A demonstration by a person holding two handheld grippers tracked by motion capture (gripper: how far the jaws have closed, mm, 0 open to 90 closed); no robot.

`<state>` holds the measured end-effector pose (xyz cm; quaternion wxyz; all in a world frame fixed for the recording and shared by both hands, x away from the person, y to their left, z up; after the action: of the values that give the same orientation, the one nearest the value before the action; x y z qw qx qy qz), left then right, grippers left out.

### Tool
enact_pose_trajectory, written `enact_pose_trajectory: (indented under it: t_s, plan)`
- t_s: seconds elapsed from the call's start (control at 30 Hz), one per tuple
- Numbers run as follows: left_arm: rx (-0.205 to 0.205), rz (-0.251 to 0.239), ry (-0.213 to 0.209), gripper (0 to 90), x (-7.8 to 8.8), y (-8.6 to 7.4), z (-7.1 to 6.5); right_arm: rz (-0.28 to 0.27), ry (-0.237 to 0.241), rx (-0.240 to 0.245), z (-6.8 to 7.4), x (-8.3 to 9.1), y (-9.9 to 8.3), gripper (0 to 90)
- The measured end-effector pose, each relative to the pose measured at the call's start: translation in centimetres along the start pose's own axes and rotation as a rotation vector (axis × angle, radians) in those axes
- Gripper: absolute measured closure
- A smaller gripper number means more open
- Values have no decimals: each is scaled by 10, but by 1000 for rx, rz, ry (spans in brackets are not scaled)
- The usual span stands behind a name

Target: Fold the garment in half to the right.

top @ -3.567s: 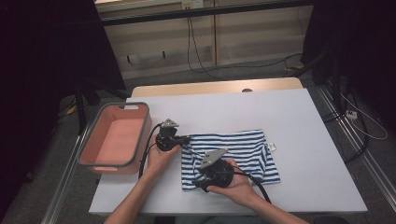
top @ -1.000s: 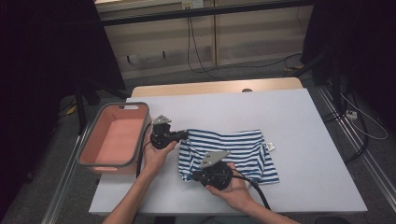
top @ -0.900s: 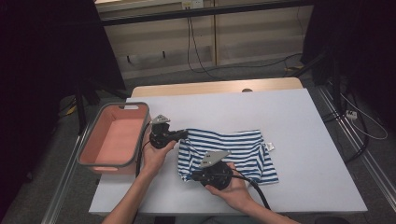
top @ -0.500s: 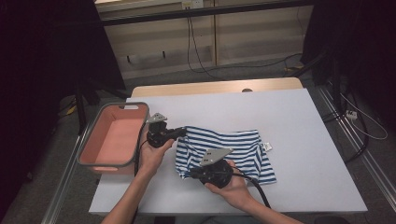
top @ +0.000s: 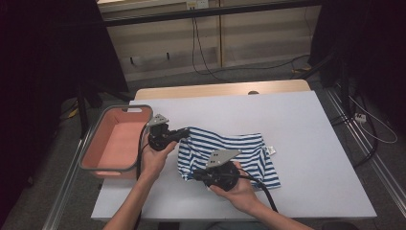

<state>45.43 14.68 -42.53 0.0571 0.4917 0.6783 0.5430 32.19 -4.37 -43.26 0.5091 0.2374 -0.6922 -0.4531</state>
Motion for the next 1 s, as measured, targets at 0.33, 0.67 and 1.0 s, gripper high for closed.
enact_pose_trajectory:
  t_s: [0.33, 0.67, 1.0]
  plan:
    - [6, -26, 3, 860, 6, 2, 1, -26, 4, 20, -2, 3, 7, 847]
    - [-8, -35, 5, 860, 12, 6, -1, -33, 20, 28, 0, 1, 12, 847]
    - [0, -45, 17, 860, 21, 10, 0, -47, 14, 40, 3, 1, 19, 847]
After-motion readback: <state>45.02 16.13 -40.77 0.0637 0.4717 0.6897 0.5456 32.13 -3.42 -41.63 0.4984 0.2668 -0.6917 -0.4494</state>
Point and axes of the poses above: each handheld gripper's, and its own axes: x roughly backward along the jaws, y roughly out of its top, z roughly to its left, the point moved 2 cm from there along -x, roughly forward along the jaws, and after that the axes turned 12 degrees about x, right-handed, at the moved point
